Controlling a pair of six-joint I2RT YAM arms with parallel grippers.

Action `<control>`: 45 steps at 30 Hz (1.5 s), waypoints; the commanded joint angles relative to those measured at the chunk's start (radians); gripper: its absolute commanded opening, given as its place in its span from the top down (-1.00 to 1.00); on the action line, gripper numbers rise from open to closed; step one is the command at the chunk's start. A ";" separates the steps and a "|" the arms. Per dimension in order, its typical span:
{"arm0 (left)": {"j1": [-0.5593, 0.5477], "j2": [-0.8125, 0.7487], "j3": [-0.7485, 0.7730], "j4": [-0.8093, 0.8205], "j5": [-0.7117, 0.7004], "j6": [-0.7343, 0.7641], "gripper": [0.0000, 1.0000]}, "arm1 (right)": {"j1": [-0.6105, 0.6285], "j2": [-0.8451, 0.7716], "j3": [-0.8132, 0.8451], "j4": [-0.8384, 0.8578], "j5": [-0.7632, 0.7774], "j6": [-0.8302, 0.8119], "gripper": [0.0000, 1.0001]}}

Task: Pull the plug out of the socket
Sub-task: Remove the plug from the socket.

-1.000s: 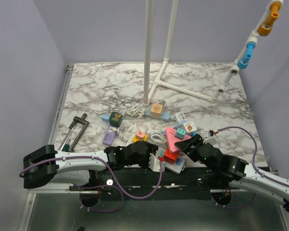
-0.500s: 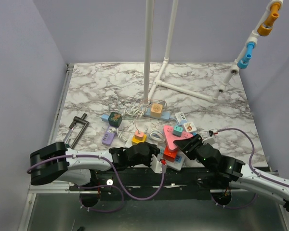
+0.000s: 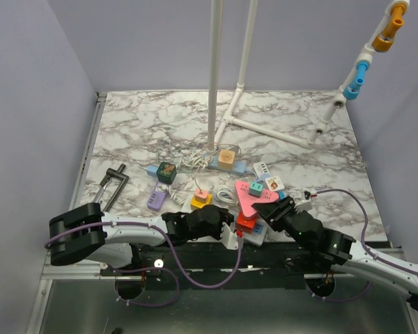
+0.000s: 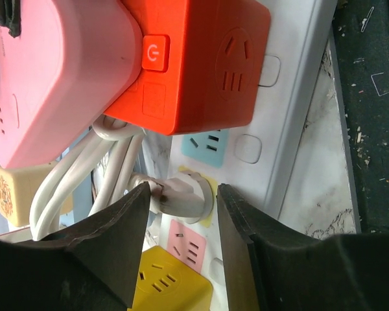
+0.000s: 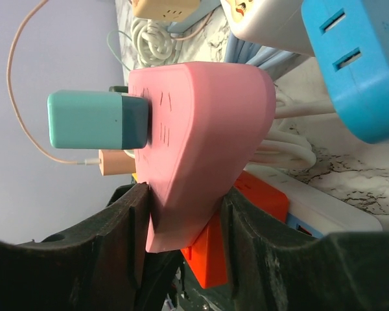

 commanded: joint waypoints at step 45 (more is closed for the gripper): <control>-0.063 0.098 -0.021 -0.103 0.189 0.111 0.22 | 0.006 -0.264 -0.147 0.277 -0.044 0.188 0.99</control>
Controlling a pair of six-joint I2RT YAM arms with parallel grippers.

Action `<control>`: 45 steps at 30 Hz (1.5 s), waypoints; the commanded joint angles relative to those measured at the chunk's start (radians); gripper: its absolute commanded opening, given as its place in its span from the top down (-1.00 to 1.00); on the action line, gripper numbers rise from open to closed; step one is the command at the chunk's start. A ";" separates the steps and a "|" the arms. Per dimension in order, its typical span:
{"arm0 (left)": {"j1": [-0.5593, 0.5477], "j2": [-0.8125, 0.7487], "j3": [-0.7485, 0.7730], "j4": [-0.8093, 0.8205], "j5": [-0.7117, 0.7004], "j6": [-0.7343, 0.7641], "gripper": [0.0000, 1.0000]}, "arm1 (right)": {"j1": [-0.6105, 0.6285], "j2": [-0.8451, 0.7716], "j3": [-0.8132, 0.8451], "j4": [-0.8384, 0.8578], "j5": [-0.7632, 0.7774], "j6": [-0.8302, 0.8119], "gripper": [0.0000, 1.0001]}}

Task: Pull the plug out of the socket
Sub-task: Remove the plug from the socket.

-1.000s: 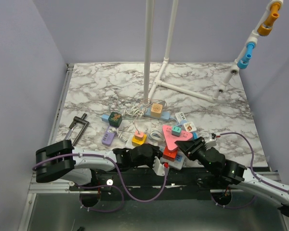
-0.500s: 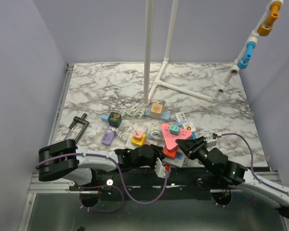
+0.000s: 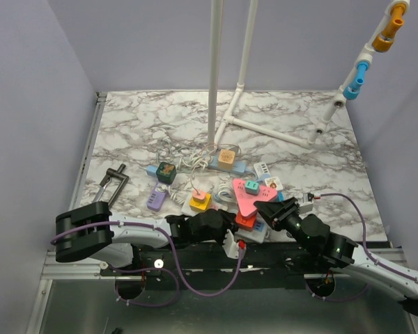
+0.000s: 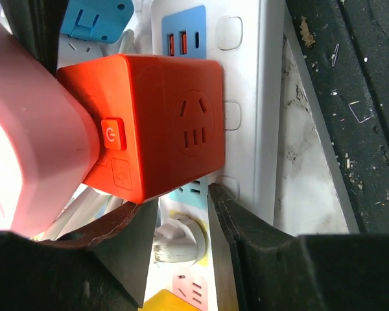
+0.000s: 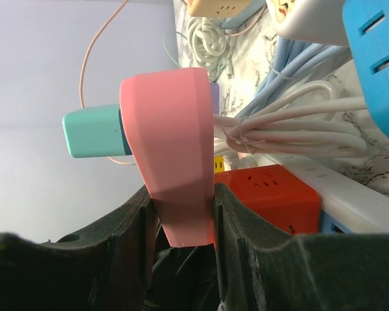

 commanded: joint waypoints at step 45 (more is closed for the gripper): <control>0.153 -0.401 0.591 -0.585 -0.127 -0.213 -0.97 | 0.005 0.659 0.798 -0.249 -0.002 -0.808 0.99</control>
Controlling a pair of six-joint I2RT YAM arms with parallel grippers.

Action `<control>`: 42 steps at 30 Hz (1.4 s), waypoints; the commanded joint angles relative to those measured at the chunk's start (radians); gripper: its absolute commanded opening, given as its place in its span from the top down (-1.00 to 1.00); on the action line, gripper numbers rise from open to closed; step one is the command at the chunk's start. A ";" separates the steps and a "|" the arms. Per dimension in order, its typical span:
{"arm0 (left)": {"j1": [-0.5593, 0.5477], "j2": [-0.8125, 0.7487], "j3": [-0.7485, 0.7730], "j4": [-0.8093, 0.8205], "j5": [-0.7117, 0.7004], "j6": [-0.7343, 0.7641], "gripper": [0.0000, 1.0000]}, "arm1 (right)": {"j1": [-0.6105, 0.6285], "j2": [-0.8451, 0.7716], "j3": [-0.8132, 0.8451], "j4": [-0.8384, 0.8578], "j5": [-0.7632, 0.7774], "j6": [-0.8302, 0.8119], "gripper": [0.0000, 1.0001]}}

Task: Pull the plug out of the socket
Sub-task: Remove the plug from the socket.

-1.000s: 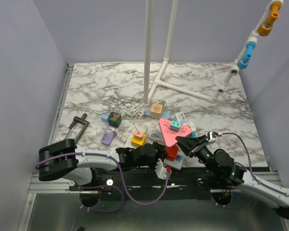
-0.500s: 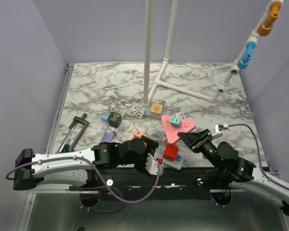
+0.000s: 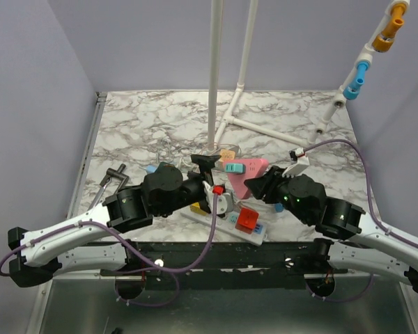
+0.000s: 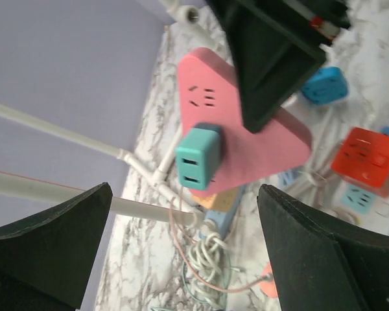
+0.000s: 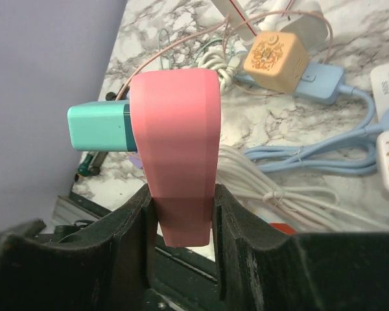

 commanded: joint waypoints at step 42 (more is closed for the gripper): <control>0.164 0.315 0.251 -0.052 0.107 0.001 0.55 | 0.005 0.070 0.148 0.032 -0.022 -0.227 0.99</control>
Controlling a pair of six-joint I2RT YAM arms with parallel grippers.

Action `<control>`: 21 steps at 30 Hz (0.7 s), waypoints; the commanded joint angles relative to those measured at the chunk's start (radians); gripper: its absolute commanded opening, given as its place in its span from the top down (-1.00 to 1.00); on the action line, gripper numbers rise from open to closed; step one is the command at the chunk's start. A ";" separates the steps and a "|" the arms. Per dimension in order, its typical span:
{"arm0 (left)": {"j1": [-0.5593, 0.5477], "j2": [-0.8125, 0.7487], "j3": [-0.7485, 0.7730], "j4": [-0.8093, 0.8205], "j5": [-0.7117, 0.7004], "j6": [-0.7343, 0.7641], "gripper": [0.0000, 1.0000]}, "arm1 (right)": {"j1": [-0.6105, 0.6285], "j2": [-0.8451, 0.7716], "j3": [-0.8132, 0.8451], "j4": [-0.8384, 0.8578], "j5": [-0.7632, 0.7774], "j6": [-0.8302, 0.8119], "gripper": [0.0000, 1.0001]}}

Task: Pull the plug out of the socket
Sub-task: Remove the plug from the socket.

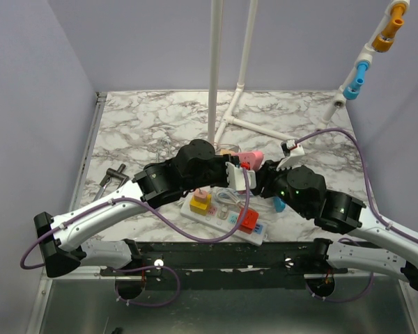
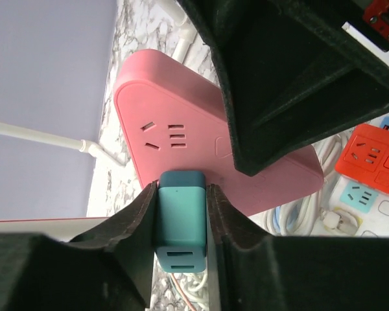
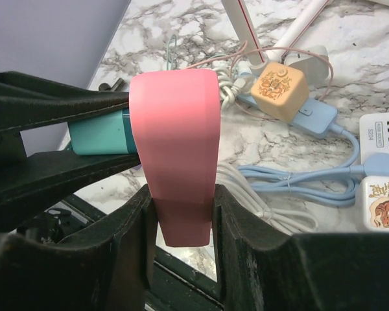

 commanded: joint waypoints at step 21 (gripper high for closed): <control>-0.003 -0.016 0.130 -0.054 -0.141 0.062 1.00 | 0.005 0.116 0.094 -0.314 0.452 0.126 0.99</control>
